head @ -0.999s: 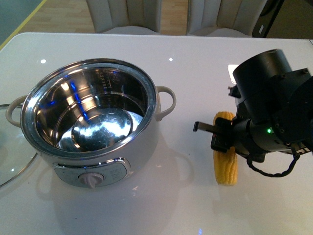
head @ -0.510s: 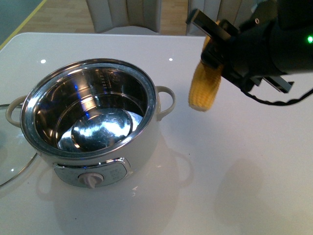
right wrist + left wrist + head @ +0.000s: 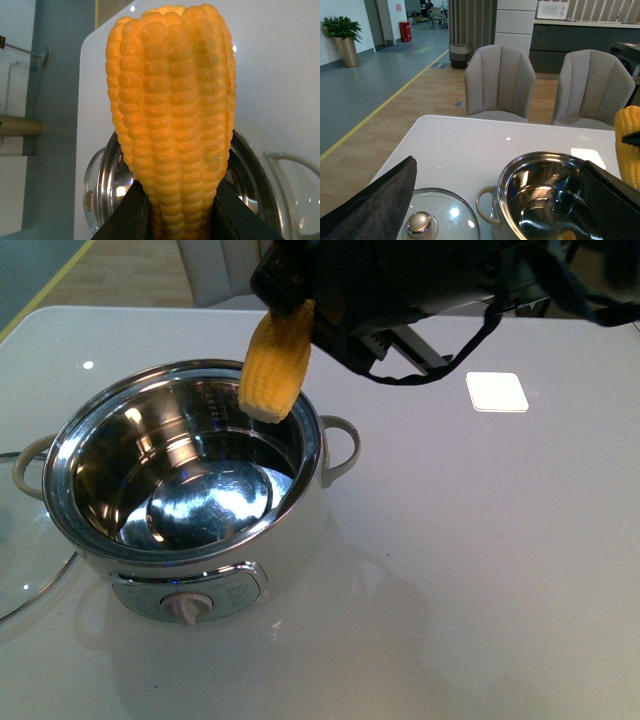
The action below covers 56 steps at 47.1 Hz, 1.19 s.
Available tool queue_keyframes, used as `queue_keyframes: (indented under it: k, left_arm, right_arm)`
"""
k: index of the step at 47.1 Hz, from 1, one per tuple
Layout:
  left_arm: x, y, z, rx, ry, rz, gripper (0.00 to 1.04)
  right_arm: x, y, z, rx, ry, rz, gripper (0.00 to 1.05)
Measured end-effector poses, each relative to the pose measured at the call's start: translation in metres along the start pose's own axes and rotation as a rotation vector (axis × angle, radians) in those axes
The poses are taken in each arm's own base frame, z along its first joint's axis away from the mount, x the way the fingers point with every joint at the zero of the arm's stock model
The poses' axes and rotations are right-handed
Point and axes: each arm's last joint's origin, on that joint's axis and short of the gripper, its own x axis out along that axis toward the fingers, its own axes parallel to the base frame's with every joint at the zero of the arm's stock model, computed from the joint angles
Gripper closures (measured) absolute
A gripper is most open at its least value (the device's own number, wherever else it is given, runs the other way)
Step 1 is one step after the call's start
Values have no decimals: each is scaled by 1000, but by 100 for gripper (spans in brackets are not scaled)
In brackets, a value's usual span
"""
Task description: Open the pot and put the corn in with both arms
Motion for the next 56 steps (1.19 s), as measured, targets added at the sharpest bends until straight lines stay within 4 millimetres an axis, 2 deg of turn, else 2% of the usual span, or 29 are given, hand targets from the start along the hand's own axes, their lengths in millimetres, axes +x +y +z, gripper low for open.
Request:
queue_keyframes:
  k: [23,37,43,48,51,56]
  left_arm:
    - [0,0,0,0,0,0,7]
    - [0,0,0,0,0,0,7]
    - [0,0,0,0,0,0,7]
    - [0,0,0,0,0,0,7]
    - [0,0,0,0,0,0,7]
    - [0,0,0,0,0,0,7]
  right_arm:
    - [38,22,-39,21,164,8,86]
    - [45,29,-54,-1,223,1,86]
    - [45,28,-56,-6,234,-5,59]
    - [46,28,-56,-7,235,-7,43]
    - [45,27,-56,-6,233,-10,30]
    - [41,20,-55,-5,228,-32,9]
